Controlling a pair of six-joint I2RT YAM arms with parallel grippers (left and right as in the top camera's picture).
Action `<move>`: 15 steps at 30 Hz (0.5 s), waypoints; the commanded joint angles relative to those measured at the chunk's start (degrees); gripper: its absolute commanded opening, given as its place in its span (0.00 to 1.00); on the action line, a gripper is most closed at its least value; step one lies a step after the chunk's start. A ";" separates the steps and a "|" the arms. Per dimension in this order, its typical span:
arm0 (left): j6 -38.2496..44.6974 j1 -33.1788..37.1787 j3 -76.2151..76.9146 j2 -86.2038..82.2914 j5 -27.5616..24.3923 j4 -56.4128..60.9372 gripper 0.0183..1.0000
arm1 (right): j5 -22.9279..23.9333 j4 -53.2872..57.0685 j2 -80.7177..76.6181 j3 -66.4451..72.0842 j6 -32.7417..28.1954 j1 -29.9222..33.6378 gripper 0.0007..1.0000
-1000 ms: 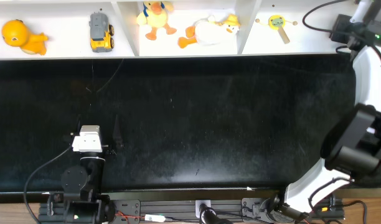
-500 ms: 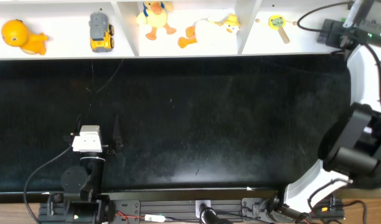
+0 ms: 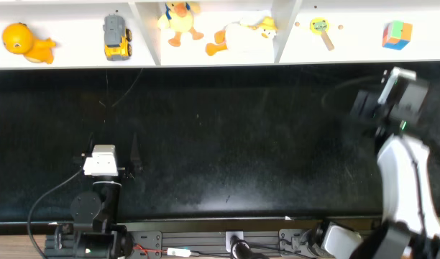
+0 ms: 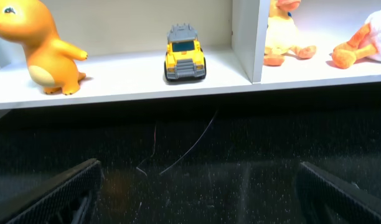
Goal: Store Toys
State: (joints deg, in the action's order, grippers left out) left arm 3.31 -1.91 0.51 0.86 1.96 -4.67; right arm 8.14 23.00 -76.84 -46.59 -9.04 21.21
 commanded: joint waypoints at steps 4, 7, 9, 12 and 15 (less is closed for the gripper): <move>-0.76 -0.50 -0.04 -0.70 -0.37 -0.15 1.00 | -8.92 -14.91 21.62 22.16 0.50 -8.31 1.00; -0.76 -0.52 -0.04 -0.70 -0.37 -0.13 1.00 | -7.93 -20.57 32.65 30.97 0.61 -12.68 1.00; -0.76 -0.52 -0.04 -0.70 -0.35 -0.13 1.00 | -8.94 -22.60 41.70 35.91 1.99 -14.14 1.00; -0.76 -0.52 -0.04 -0.70 -0.37 -0.15 1.00 | -10.45 -23.28 52.00 40.57 1.99 -15.54 1.00; -0.76 -0.52 -0.04 -0.70 -0.37 -0.13 1.00 | -10.47 -22.84 60.30 44.89 1.73 -17.35 1.00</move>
State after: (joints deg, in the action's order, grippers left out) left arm 3.31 -1.91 0.51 0.84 1.96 -4.67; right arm -1.06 0.45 -21.71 -4.60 -7.88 5.30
